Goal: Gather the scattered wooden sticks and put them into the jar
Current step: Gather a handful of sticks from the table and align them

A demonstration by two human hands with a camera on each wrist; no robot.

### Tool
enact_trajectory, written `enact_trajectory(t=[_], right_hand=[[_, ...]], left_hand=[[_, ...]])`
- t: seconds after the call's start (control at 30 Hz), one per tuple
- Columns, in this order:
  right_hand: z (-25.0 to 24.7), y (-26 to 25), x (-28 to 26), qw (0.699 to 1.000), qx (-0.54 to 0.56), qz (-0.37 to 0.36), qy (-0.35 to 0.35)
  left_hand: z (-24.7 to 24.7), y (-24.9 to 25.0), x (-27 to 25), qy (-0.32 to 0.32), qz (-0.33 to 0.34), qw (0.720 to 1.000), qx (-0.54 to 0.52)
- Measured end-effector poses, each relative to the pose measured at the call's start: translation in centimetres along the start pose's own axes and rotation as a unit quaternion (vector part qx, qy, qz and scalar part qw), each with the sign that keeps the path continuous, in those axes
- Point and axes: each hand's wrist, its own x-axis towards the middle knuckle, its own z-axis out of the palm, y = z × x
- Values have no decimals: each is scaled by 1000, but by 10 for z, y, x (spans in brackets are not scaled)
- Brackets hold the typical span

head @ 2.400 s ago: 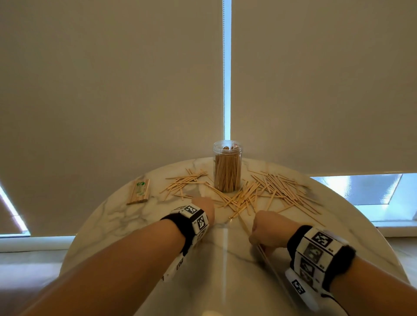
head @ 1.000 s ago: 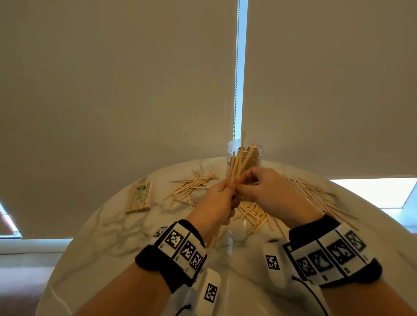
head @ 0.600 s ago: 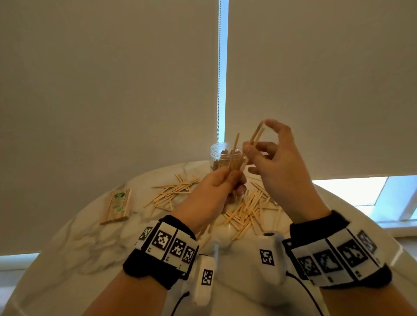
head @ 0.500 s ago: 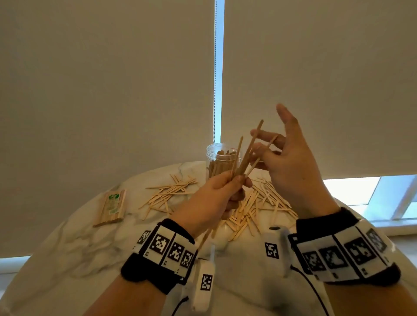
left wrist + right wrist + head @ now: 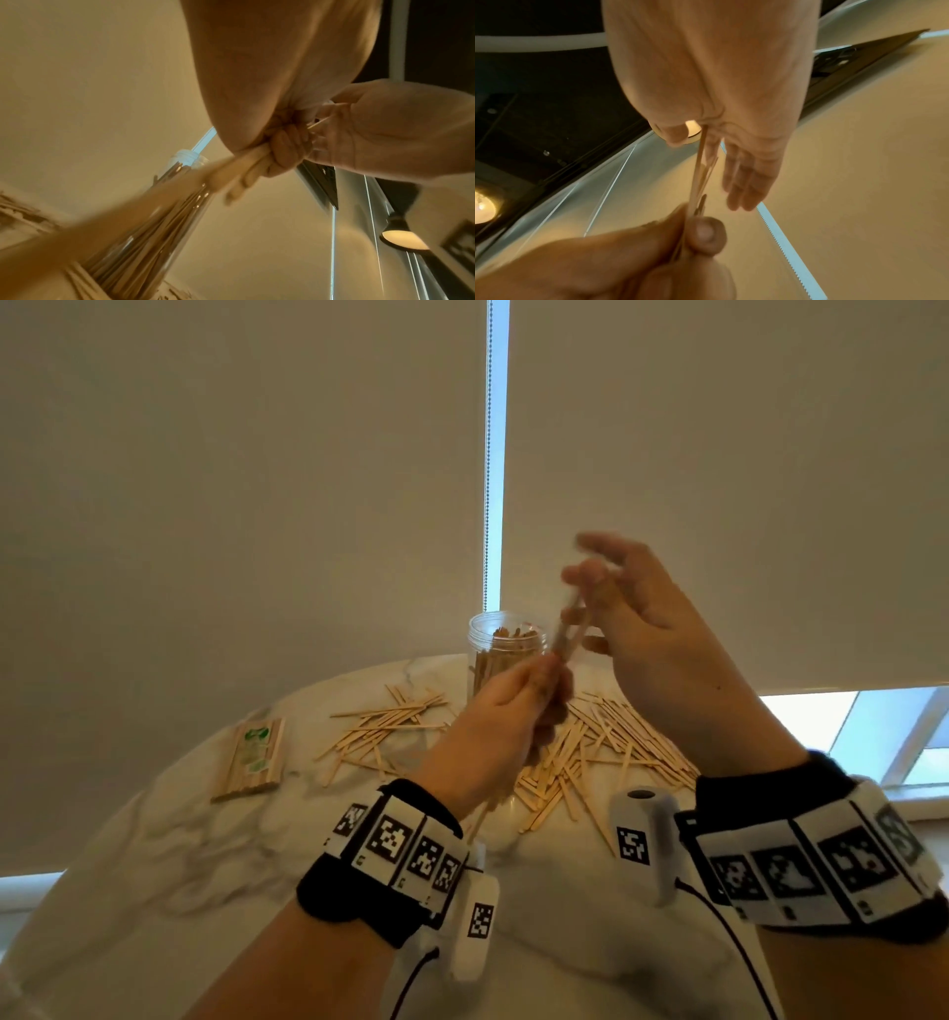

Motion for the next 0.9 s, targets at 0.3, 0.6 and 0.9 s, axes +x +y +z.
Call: enact_trajectory(t=[0.3, 0.6, 0.9], right_hand=[[42, 4, -22, 867, -56, 198, -455], [31, 7, -16, 914, 5, 145, -379], [30, 7, -11, 960, 44, 170, -218]], left_hand=[[-45, 29, 8, 217, 121, 903, -351], [-38, 19, 10, 251, 118, 913, -299], [-30, 19, 5, 161, 69, 976, -132]])
